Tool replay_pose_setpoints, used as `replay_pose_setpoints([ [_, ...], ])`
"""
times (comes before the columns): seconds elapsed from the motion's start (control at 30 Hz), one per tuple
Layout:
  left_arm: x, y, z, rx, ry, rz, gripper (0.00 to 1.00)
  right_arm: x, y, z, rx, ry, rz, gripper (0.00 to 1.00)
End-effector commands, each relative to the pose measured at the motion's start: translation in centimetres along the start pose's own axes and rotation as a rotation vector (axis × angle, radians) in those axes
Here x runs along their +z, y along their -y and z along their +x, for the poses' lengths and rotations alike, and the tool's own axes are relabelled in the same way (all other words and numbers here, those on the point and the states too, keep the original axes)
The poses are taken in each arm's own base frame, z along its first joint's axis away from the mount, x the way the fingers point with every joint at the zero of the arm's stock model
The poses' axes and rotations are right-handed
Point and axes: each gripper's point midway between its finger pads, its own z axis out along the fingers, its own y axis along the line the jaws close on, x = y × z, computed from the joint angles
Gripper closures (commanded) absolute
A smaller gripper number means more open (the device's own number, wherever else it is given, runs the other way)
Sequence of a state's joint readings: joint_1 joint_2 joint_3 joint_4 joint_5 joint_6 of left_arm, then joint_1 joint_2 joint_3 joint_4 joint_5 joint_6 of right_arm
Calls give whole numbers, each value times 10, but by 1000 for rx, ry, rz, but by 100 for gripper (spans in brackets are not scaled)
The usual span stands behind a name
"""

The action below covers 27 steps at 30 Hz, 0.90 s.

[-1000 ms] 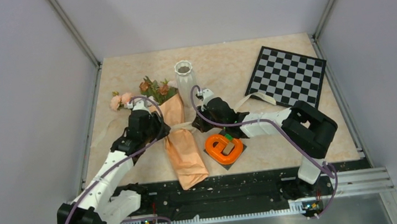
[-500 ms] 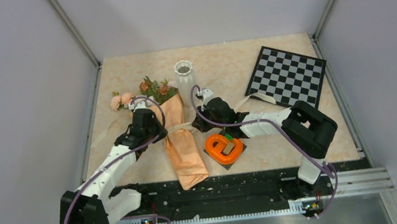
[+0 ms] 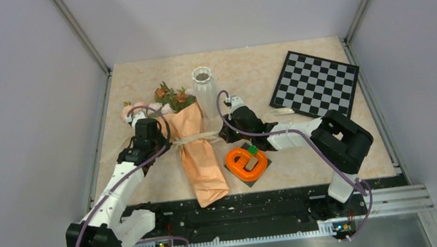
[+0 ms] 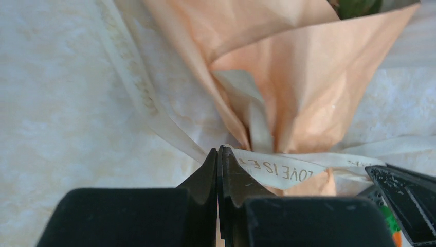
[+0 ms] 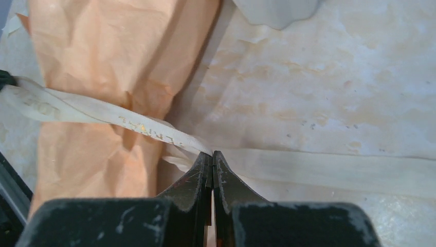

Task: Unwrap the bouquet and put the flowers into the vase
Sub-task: Untie the ribbon from the wrapping paper.

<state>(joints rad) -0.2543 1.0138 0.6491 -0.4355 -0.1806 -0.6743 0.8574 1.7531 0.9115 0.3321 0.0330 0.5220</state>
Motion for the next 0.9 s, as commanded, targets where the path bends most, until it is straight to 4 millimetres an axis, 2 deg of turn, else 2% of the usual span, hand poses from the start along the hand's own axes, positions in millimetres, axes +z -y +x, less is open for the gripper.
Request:
replay_pose_setpoints([
  [0.0, -11, -10, -28, -89, 73, -6, 99, -9, 13, -12, 63, 43, 39, 100],
  [0.1, -7, -25, -28, -153, 75, -17, 100, -10, 19, -7, 80, 37, 54, 100],
  [0.2, 2, -46, -19, -219, 74, -64, 100, -11, 21, -3, 89, 33, 62, 100],
  [0.4, 7, -47, -1, -285, 35, -24, 93, -11, 20, 3, 86, 19, 41, 100],
  [0.53, 1, -51, -2, -282, 51, -36, 75, -10, 13, 4, 71, 11, -2, 100],
  [0.57, -2, -52, -4, -278, 64, -38, 64, -10, 12, 4, 69, 12, -8, 100],
  [0.63, -8, -49, -12, -265, 95, -20, 25, -10, 11, 2, 66, 17, -12, 100],
  [0.67, -11, -44, -16, -245, 110, 12, 16, -10, 10, 1, 63, 20, -15, 100],
  [0.73, -19, -29, -23, -170, 129, 100, 14, -9, 10, 1, 61, 22, -15, 100],
  [0.87, -26, -3, -25, -52, 111, 229, 21, -9, 5, 1, 59, 12, -41, 100],
])
